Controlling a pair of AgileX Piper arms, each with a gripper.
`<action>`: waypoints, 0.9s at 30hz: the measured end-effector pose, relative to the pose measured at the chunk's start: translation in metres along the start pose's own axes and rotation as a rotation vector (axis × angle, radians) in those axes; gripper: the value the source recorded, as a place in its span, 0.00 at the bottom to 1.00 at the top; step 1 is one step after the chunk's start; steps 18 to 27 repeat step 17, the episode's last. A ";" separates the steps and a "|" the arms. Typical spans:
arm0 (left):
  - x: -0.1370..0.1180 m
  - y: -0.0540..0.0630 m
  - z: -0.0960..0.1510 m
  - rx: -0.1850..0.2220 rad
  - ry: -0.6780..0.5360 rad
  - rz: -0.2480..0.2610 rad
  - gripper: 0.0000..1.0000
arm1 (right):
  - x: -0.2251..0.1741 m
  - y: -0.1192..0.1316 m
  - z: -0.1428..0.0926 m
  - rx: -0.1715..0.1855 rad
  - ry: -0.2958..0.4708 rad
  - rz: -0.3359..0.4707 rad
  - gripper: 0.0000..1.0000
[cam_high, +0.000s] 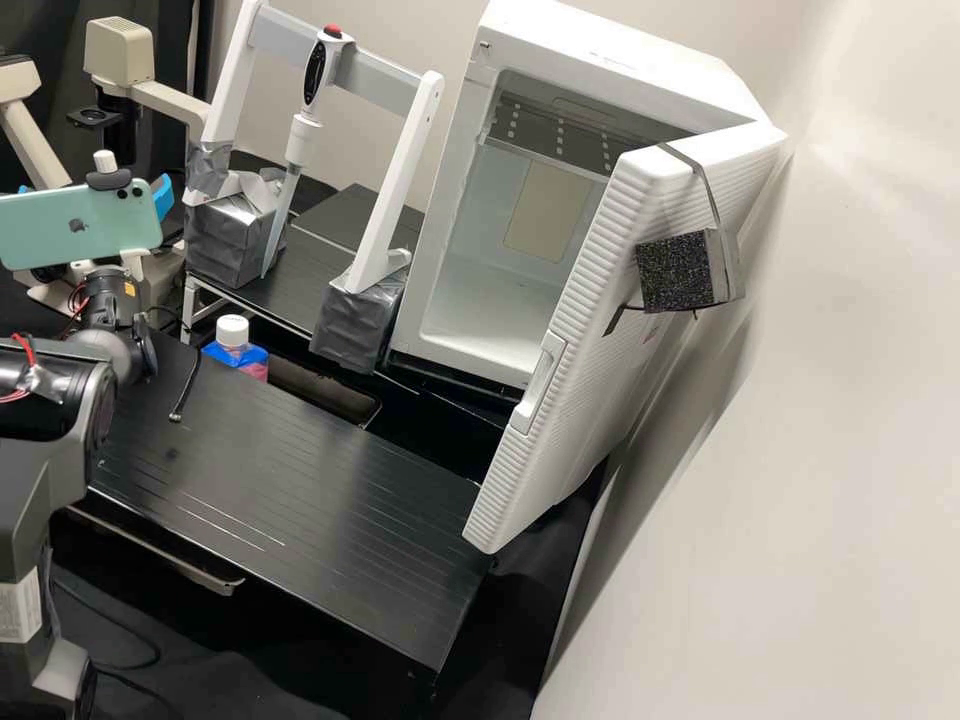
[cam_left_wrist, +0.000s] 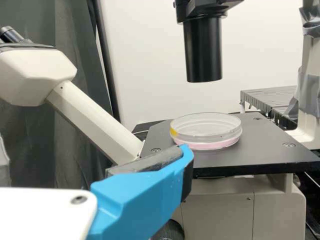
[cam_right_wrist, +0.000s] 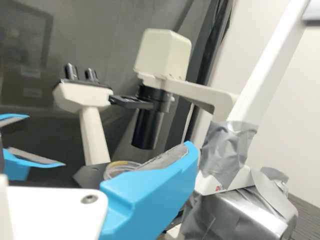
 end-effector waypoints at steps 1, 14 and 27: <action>0.000 0.000 0.000 0.000 0.000 0.000 1.00 | -0.006 -0.001 -0.002 -0.010 -0.001 0.013 1.00; 0.000 0.000 0.000 0.000 0.000 0.000 1.00 | -0.104 -0.021 -0.029 -0.150 -0.150 0.259 1.00; 0.000 0.000 0.000 0.000 0.000 0.000 1.00 | -0.122 -0.021 -0.028 -0.125 -0.174 0.271 1.00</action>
